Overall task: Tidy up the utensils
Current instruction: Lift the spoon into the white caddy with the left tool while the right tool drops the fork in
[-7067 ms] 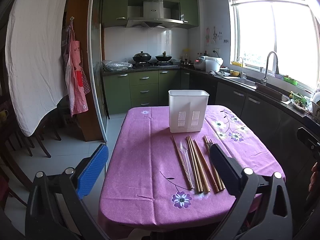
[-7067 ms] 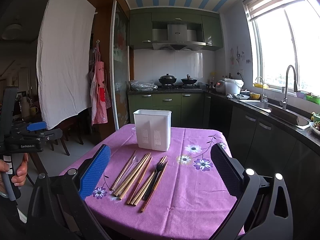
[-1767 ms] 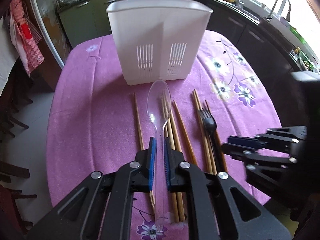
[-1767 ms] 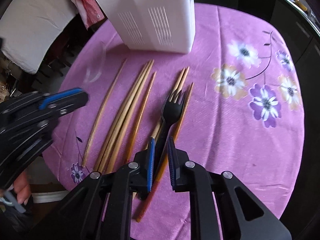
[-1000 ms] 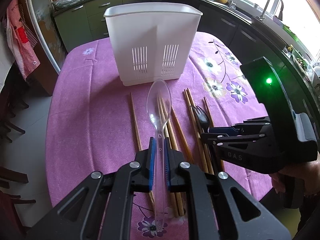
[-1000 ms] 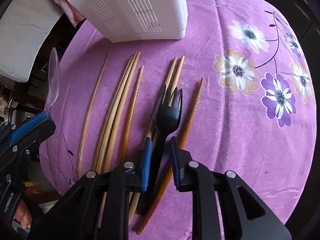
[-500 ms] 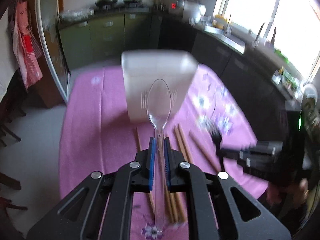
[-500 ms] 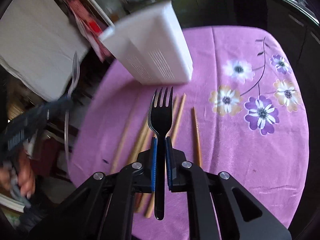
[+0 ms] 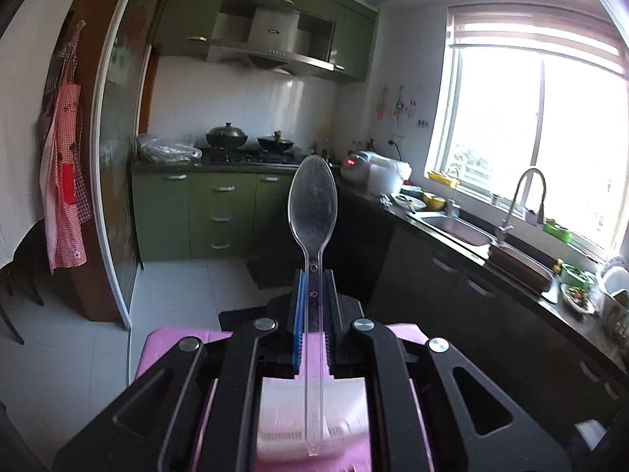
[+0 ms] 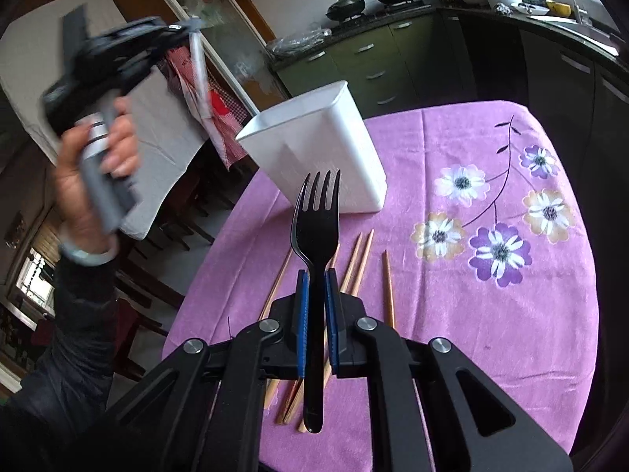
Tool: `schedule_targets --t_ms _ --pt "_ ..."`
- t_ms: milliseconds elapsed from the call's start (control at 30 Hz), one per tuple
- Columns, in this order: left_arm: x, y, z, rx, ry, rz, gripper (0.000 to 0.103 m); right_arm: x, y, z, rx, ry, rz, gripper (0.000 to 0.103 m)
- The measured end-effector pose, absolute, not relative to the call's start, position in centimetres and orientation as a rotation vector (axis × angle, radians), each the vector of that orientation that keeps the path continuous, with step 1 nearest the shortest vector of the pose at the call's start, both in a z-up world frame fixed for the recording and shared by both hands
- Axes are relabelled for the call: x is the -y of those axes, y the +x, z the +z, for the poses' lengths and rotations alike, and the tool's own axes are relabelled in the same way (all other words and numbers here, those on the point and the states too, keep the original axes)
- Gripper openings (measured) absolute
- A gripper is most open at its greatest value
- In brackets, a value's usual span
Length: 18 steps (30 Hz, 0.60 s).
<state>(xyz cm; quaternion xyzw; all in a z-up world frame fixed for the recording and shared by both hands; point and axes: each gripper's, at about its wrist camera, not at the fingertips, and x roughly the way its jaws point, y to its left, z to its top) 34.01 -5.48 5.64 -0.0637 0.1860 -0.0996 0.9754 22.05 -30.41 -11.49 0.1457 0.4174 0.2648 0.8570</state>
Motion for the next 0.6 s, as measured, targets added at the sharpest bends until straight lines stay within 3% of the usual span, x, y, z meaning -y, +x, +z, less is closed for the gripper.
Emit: schedule_targets --t_ms 200,600 --pt "6.2 37.5 1.8 -0.406 -0.101 -0.175 0.009 30.4 22.7 -9.9 -0.805 0.285 0.529 0.009" --pt "4.8 35.6 -2.6 -0.48 -0.079 -0.188 0.012 26.9 27.8 -3.2 -0.629 0.199 0.49 0.009"
